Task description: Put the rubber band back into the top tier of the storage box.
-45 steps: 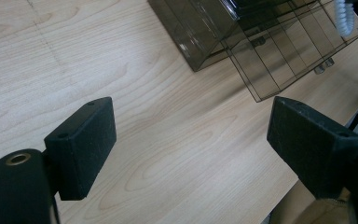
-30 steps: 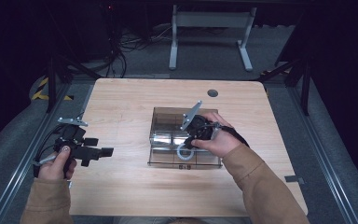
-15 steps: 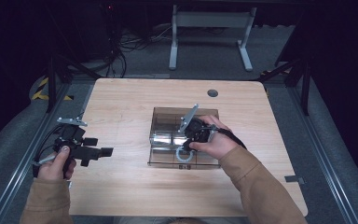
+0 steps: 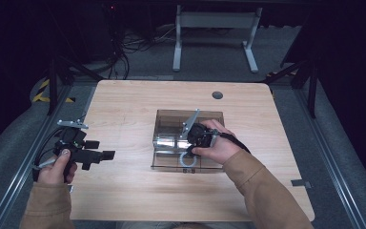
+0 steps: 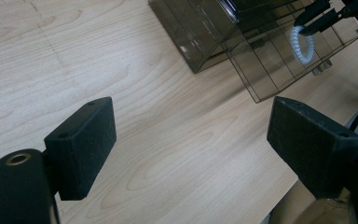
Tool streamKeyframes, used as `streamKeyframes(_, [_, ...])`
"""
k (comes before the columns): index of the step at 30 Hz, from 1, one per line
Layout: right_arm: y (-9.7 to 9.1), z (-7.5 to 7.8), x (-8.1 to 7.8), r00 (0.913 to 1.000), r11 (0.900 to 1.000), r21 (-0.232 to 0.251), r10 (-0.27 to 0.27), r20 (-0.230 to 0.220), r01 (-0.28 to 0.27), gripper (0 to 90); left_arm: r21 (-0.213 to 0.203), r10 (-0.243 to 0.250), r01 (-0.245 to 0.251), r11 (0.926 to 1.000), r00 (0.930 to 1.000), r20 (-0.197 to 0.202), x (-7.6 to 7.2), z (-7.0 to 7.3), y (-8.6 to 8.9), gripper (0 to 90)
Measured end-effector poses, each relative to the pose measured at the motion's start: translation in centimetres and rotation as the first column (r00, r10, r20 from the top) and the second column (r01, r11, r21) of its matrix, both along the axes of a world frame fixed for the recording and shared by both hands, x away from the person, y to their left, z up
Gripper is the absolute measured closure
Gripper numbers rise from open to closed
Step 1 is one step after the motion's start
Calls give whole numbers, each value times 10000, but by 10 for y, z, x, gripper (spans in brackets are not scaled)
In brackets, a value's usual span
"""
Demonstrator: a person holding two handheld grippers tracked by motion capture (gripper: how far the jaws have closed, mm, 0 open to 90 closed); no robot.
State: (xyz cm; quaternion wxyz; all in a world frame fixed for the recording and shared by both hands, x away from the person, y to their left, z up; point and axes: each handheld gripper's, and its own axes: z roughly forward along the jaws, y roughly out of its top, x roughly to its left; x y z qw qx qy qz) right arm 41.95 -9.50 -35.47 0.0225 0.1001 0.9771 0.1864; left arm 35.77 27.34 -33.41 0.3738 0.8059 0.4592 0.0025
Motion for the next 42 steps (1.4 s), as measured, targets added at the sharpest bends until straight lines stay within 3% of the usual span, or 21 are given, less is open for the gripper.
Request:
streamKeyframes(6, [0, -1, -1, 10000, 10000, 10, -2, -86, 2, 811, -2, 24, -24, 10000, 10000, -4, 0, 0, 1, 162])
streamKeyframes(13, [0, -3, -4, 9999, 9999, 101, 18, 108, -19, 711, 2, 59, -59, 10000, 10000, -1, -1, 0, 1, 162])
streamKeyframes(22, [-3, 1, -5, 9999, 9980, 630, -35, 96, 29, 602, -2, 53, -53, 10000, 10000, 3, -1, 0, 1, 162])
streamKeyframes(27, [-7, 8, -7, 9988, 9962, 845, -233, 426, 196, 592, 7, 63, -63, 10000, 10000, 6, -1, 0, 1, 162])
streamKeyframes(35, [-20, 28, -12, 9961, 9862, 1648, -309, 829, 169, 590, 81, 173, -172, 9998, 9998, -92, -4, -3, 4, 162])
streamKeyframes(42, [-46, 43, -12, 9894, 9769, 1977, -1034, 1025, 816, 586, 86, 279, -278, 9996, 9996, -91, -7, -3, 7, 162])
